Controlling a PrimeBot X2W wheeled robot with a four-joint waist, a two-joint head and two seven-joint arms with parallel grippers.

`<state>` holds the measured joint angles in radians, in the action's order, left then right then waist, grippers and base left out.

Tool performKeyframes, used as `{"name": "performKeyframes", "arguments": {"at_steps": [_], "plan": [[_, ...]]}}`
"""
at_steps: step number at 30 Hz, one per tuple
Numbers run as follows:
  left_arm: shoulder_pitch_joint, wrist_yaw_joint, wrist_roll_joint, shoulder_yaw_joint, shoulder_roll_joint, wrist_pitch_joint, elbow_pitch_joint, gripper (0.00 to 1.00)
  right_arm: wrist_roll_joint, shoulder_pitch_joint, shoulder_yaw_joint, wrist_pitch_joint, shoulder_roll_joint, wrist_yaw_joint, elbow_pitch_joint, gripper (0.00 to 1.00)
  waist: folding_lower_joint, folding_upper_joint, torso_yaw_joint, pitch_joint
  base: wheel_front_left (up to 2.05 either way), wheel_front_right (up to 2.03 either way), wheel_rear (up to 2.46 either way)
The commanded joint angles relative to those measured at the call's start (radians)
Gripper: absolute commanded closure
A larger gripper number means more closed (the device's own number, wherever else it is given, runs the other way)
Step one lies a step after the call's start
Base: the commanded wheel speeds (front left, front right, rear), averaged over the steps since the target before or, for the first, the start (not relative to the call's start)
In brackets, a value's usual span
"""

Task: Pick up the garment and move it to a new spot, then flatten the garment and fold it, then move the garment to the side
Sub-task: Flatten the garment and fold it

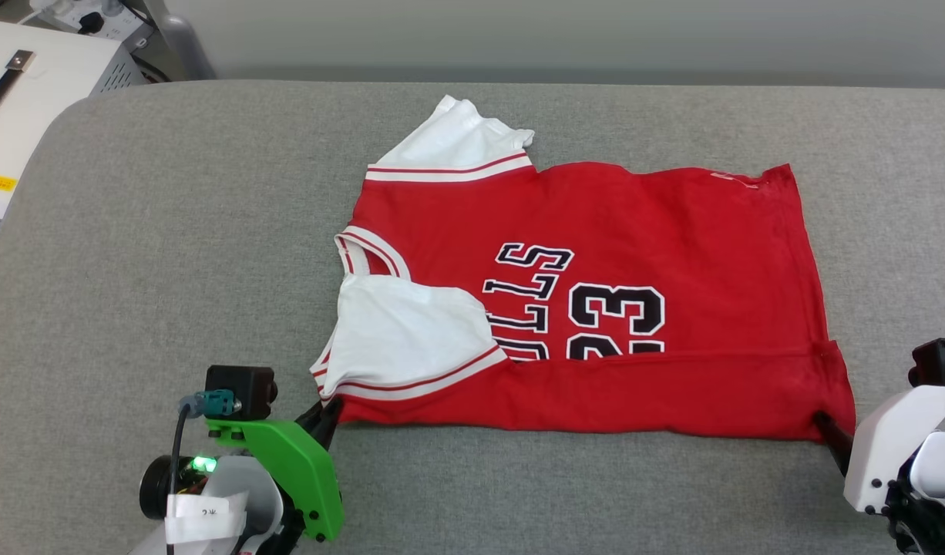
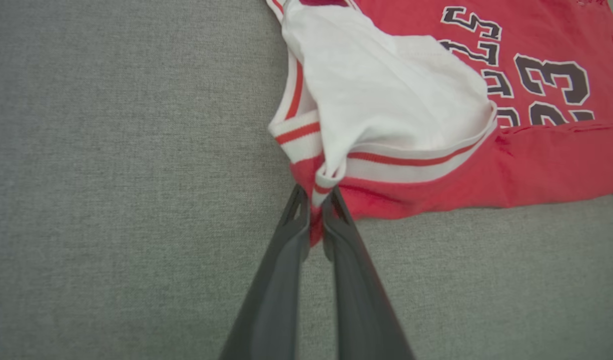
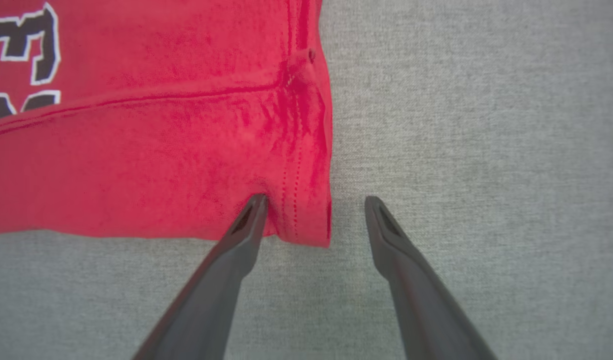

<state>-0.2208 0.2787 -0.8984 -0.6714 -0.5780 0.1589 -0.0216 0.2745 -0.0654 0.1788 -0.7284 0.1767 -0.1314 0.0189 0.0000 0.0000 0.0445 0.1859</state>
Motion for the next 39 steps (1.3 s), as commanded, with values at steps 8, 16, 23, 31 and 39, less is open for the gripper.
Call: {"name": "performKeyframes", "arguments": {"at_steps": [8,16,23,31,39], "plan": [[0.01,0.019,0.021,-0.001,-0.019,0.008,0.049,1.0,-0.042,-0.055,0.021,0.02,-0.032,0.001,0.103,0.0,0.0,0.0,0.014,0.03,0.0,0.0,0.0],[0.003,0.015,0.021,-0.007,-0.018,0.012,0.037,1.0,-0.042,-0.073,0.012,0.028,-0.035,0.001,0.172,1.0,0.0,0.0,0.017,0.037,0.0,0.0,0.0],[0.026,0.012,0.01,-0.016,-0.012,0.009,0.005,1.0,-0.022,-0.051,0.03,0.052,-0.016,0.001,0.171,1.0,0.0,0.0,0.015,-0.019,0.0,0.0,0.0],[0.109,0.026,-0.01,-0.031,-0.025,0.01,-0.001,1.0,0.013,0.049,0.055,0.017,-0.016,0.001,0.085,1.0,0.0,0.0,0.012,-0.104,0.0,0.0,0.0],[0.212,0.047,-0.039,-0.05,-0.043,0.02,0.033,1.0,0.037,0.169,0.084,-0.053,-0.04,0.001,-0.036,1.0,0.0,0.0,0.011,-0.14,0.0,0.0,0.0]]}}
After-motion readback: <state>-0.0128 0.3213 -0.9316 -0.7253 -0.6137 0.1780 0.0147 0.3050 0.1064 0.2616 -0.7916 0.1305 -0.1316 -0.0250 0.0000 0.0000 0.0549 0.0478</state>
